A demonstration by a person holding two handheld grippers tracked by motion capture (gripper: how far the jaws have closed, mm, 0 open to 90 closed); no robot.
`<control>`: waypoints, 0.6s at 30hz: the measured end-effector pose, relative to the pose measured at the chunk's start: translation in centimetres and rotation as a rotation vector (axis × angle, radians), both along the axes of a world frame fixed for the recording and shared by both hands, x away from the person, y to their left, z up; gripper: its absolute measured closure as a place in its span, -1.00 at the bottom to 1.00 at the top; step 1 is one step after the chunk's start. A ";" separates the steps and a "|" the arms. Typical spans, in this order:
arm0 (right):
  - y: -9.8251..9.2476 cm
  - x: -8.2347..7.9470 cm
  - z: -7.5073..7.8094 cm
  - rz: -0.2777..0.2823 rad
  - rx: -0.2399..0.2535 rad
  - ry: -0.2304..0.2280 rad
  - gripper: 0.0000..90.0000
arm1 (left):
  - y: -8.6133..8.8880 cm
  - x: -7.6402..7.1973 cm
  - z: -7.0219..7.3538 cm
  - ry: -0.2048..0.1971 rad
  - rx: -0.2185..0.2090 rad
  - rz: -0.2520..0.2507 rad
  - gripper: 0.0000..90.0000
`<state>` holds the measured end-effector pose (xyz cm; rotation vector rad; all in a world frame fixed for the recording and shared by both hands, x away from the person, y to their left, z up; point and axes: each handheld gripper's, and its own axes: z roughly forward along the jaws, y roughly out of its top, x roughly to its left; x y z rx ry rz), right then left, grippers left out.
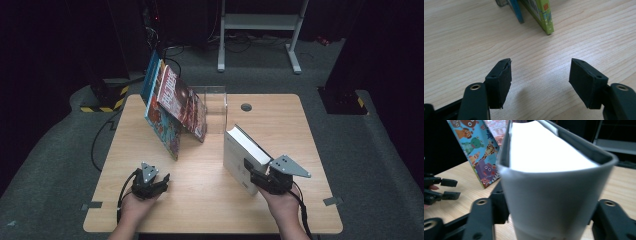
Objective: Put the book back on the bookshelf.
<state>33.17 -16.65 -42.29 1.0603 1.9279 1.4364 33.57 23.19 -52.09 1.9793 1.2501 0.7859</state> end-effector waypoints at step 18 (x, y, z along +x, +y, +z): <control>0.5 -0.1 0.3 -0.009 -0.020 0.029 0.01 | 0.6 0.9 -0.6 0.100 -0.048 0.046 -0.37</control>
